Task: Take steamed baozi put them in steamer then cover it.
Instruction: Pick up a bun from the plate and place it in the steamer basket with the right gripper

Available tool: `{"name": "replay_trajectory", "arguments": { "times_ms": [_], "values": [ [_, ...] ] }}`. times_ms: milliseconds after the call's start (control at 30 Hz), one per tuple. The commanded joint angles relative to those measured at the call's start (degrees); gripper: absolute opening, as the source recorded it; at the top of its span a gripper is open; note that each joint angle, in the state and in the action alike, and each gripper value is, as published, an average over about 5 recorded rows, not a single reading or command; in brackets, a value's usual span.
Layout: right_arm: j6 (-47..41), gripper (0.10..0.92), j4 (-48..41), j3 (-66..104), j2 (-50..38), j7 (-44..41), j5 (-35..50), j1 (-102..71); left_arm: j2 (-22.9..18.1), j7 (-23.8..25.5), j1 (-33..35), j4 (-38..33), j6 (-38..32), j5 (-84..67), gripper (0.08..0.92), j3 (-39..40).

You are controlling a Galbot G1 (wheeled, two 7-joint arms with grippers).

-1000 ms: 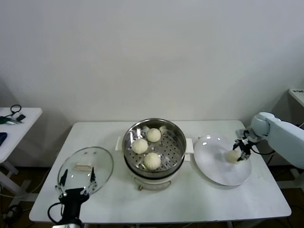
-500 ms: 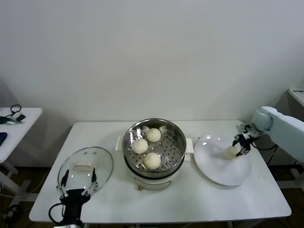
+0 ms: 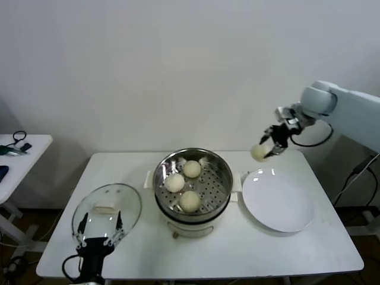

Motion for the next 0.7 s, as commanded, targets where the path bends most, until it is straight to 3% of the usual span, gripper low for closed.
{"name": "replay_trajectory", "arguments": {
  "times_ms": [33,700],
  "values": [
    [-8.8,0.585,14.5,-4.2,7.9,4.4,15.7,8.7,0.1,0.0,-0.1,0.0,0.0,-0.4,0.823,-0.4],
    [-15.2,0.585,10.5,-2.6,12.0,14.6,5.5,-10.0,0.4,0.3,-1.4,0.0,1.1,-2.0,0.823,-1.2]
  ]
}}
